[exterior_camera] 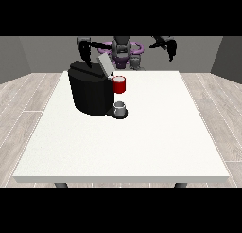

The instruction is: Insert the coffee pod into the coffee machine and close the lid

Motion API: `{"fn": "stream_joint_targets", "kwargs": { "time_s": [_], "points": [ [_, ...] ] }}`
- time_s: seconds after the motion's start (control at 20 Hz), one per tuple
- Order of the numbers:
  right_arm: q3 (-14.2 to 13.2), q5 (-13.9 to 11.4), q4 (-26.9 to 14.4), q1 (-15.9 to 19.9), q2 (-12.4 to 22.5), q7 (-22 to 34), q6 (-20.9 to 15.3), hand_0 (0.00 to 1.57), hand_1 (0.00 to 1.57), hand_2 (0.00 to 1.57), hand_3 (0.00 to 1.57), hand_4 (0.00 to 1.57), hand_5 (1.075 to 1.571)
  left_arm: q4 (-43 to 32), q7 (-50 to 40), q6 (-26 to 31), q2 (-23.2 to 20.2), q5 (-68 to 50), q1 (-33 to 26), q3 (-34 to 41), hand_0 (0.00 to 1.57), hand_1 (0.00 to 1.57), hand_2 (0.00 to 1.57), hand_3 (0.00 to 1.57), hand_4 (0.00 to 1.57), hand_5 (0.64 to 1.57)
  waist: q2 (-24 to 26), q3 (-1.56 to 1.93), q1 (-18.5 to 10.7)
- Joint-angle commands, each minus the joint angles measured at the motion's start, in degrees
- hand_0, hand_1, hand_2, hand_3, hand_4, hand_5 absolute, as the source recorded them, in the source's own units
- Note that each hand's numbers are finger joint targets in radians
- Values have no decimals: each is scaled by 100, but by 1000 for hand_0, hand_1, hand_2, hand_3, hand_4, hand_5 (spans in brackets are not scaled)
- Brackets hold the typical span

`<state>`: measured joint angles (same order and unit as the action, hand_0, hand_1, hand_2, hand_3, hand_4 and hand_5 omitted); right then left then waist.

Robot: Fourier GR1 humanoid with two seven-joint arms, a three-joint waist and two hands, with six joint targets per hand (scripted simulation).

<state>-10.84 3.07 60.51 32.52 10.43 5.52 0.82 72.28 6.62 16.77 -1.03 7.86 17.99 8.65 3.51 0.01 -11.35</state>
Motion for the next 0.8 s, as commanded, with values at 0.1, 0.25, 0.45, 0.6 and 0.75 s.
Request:
{"fn": "stream_joint_targets", "kwargs": {
  "time_s": [0.1, 0.25, 0.45, 0.6, 0.75],
  "points": [
    [301, -108, -36, 301, -94, -144, 150, 0, 0, 0, 0, 0, 1571, 310, 188, -216, -197, -94, -200, 148, 0, 0, 0, 0, 377, 1571, -415, -2, 308],
    [215, -108, -313, 404, -13, -281, 155, 0, 0, 0, 0, 0, 1571, 701, 48, -194, -135, -108, -531, -74, 0, 0, 0, 0, 381, 1571, -433, -1, 123],
    [376, -283, -282, 781, -265, -63, -244, 0, 0, 0, 0, 79, 1571, 752, -43, -86, -273, -255, -560, -28, 0, 0, 0, 0, 309, 1571, -439, -2, 120],
    [412, -347, -436, 873, -174, -210, -127, 0, 0, 0, 0, 204, 1571, 982, -202, -206, -284, -146, -525, -136, 0, 0, 0, 0, 312, 1571, -493, -1, 77],
    [695, -585, -283, 919, -458, -276, -365, 0, 0, 0, 0, 200, 1571, 646, 150, -387, -361, 26, -586, -47, 0, 0, 0, 0, 347, 1571, -631, -2, 224]
  ]
}}
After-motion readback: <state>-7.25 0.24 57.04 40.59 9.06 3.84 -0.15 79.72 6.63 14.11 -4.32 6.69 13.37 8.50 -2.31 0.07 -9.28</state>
